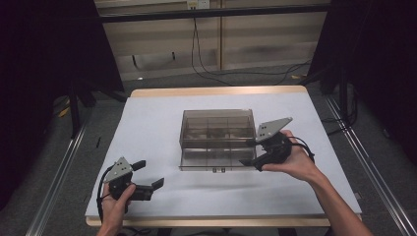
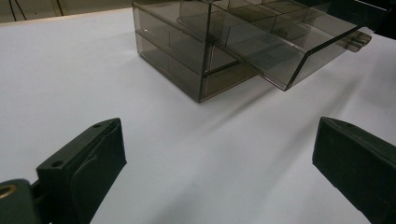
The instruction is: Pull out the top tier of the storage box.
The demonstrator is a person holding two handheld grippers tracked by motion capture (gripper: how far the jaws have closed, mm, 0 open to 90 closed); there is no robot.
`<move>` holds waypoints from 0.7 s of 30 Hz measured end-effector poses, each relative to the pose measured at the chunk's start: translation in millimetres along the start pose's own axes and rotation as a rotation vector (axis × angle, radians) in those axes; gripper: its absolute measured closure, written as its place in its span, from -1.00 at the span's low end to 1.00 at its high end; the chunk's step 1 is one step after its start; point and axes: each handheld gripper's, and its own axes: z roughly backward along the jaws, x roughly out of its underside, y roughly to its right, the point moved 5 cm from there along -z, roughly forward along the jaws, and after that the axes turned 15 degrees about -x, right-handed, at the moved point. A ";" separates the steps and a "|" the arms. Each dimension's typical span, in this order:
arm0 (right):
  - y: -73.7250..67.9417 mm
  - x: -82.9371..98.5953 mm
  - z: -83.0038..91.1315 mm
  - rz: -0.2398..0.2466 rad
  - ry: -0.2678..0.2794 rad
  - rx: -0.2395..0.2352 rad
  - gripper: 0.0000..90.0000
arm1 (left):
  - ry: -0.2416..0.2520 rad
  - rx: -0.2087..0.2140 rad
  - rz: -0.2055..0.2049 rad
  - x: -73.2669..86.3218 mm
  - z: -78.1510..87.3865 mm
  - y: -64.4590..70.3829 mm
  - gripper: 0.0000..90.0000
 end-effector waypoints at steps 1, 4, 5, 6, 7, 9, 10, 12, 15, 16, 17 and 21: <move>0.7 1.6 3.2 -0.020 0.025 0.009 -0.40 | -0.001 -0.002 0.000 0.0 0.2 -0.3 -0.94; 0.8 7.0 11.8 -0.058 0.080 0.045 -0.50 | -0.003 -0.007 0.001 0.1 0.5 -0.5 -0.94; 0.7 9.1 14.5 -0.071 0.096 0.051 -0.53 | -0.003 -0.007 0.000 0.2 0.5 -0.4 -0.94; 0.8 11.2 17.3 -0.085 0.117 0.062 -0.53 | -0.002 -0.005 0.001 0.1 0.3 -0.4 -0.94; 0.6 13.4 20.0 -0.096 0.136 0.075 -0.54 | -0.001 -0.002 0.002 0.1 0.3 -0.2 -0.94; -0.8 17.9 24.8 -0.110 0.169 0.102 -0.56 | 0.000 0.000 0.002 0.0 0.5 0.0 -0.94; -2.0 19.9 26.8 -0.112 0.180 0.120 -0.56 | 0.001 0.001 0.003 -0.1 0.5 0.1 -0.95; -5.6 23.9 31.1 -0.102 0.211 0.176 -0.58 | -0.003 -0.007 0.000 -0.2 0.8 -0.2 -0.95; -10.2 32.6 36.4 -0.132 0.234 0.208 -0.60 | -0.001 0.001 0.006 -0.3 0.0 1.4 -0.95; -11.1 35.8 37.9 -0.149 0.244 0.208 -0.60 | -0.001 0.001 0.004 -0.3 -0.1 1.7 -0.95; -11.7 39.4 39.0 -0.168 0.254 0.215 -0.60 | 0.001 0.007 -0.002 -0.2 -0.6 1.8 -0.95; -15.4 52.2 41.0 -0.202 0.267 0.252 -0.58 | -0.008 0.003 -0.004 0.1 -2.0 3.7 -0.95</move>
